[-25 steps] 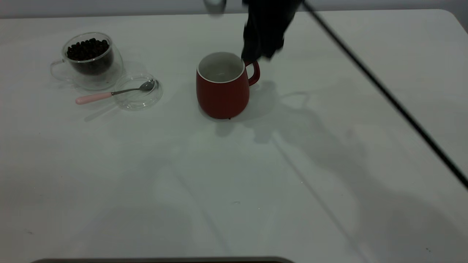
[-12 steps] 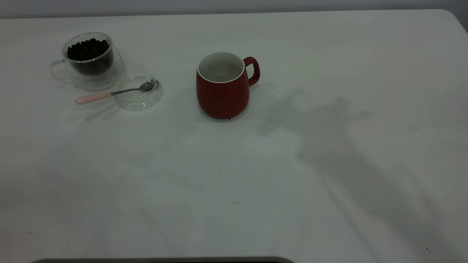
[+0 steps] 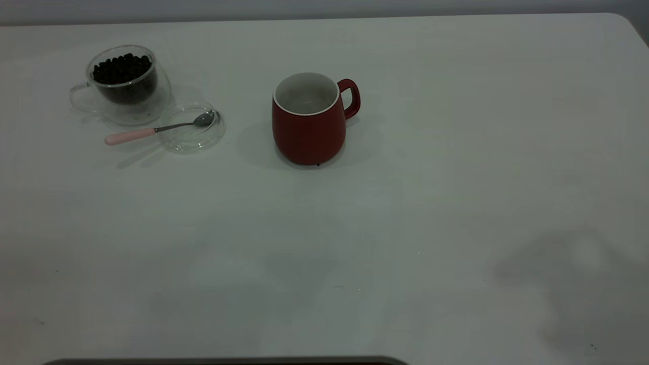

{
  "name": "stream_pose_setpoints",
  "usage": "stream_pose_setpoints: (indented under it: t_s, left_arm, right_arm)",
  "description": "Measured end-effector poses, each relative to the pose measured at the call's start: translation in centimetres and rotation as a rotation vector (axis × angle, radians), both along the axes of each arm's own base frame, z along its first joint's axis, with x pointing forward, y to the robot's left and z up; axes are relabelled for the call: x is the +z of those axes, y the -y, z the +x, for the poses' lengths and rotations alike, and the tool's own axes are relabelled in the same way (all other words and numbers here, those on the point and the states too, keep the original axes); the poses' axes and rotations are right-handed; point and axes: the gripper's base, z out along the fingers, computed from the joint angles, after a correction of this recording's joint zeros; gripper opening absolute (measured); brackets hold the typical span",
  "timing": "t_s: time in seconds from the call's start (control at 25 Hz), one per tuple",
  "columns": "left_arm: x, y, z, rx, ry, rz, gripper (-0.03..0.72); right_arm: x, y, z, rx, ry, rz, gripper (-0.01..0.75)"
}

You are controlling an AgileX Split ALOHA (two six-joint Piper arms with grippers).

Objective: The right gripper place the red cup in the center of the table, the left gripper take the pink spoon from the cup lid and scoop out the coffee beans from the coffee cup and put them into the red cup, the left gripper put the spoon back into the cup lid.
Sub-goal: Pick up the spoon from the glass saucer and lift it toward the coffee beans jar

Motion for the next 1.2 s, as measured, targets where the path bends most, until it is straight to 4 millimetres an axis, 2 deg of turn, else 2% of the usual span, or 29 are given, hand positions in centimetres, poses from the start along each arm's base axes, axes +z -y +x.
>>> stream_pose_setpoints:
  t_s: [0.28, 0.48, 0.76, 1.2]
  left_arm:
    - [0.0, 0.0, 0.0, 0.000, 0.000, 0.000, 0.589]
    - [0.0, 0.0, 0.0, 0.000, 0.000, 0.000, 0.589]
    - [0.0, 0.0, 0.0, 0.000, 0.000, 0.000, 0.589]
    - [0.0, 0.0, 0.0, 0.000, 0.000, 0.000, 0.589]
  right_arm:
    - [-4.3, 3.5, -7.8, -0.018, -0.043, 0.128, 0.582]
    - [-7.7, 4.7, -11.6, 0.032, -0.063, 0.205, 0.583]
    - [-10.6, 4.6, -12.8, 0.094, -0.038, 0.284, 0.583]
    - [-10.6, 4.5, -12.8, 0.124, -0.029, 0.290, 0.583]
